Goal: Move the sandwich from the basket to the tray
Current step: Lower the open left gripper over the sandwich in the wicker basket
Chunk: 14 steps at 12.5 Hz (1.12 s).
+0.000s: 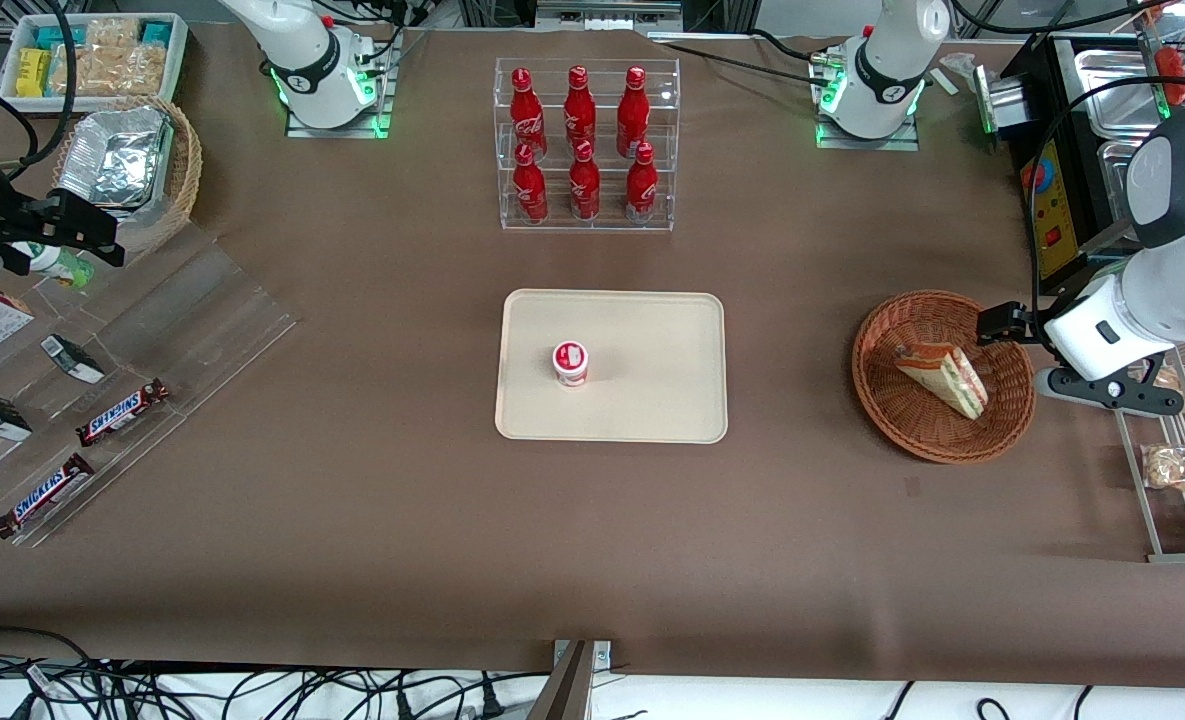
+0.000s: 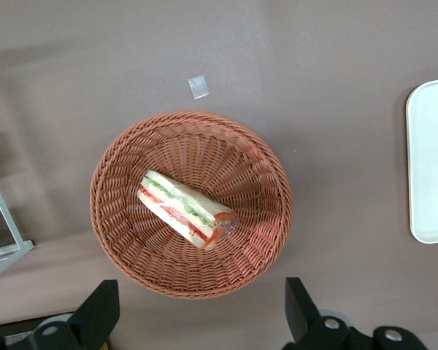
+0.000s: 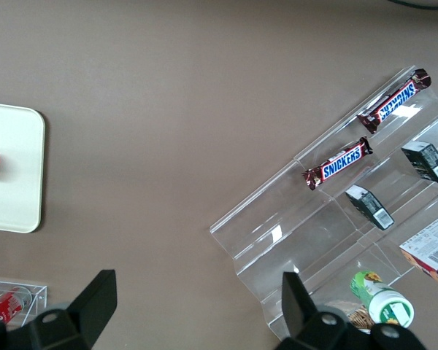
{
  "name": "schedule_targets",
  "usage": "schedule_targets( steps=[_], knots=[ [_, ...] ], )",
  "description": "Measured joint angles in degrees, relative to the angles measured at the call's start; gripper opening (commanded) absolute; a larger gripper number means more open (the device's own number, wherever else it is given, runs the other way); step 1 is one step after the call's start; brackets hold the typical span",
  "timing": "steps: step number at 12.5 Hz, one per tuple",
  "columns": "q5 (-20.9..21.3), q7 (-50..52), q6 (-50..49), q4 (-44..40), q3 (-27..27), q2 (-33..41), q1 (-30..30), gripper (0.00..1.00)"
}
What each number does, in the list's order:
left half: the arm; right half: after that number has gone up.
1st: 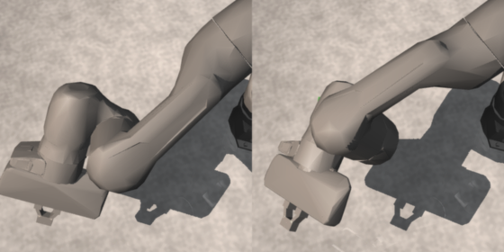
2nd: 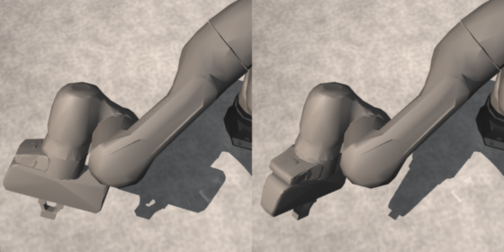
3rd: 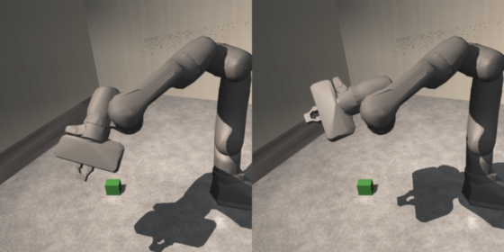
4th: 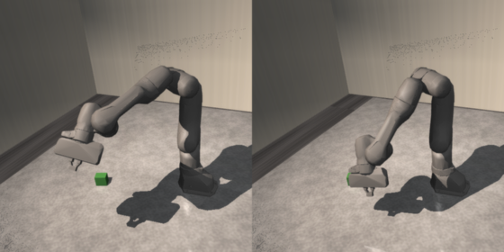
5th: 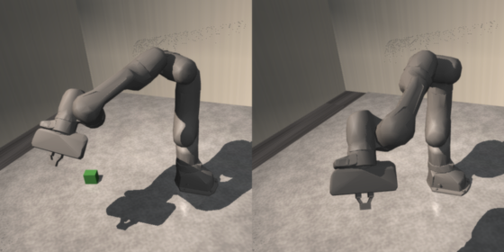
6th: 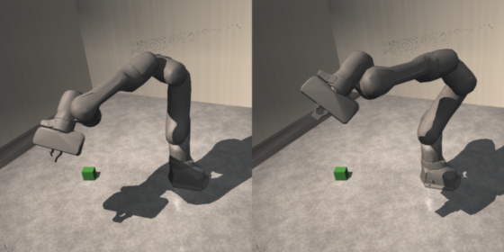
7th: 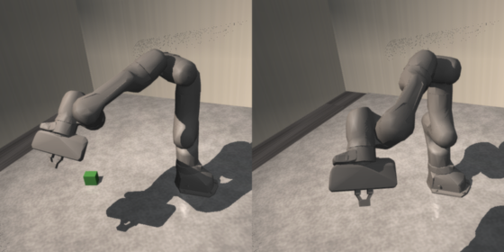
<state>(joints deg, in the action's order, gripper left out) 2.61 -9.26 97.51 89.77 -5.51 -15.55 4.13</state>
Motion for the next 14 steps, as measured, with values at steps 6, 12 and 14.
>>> schedule_targets(
  steps=[6, 12, 14],
  knots=[
    [-0.2, 1.1, -0.9, -0.3, 0.1, -0.4, 0.1, 1.0],
    [-0.2, 26.7, -0.4, -0.2, 1.0, -5.5, 1.8, 1.0],
    [-0.2, 33.3, 1.1, -0.1, 1.0, -7.6, 2.6, 1.0]
  ],
)
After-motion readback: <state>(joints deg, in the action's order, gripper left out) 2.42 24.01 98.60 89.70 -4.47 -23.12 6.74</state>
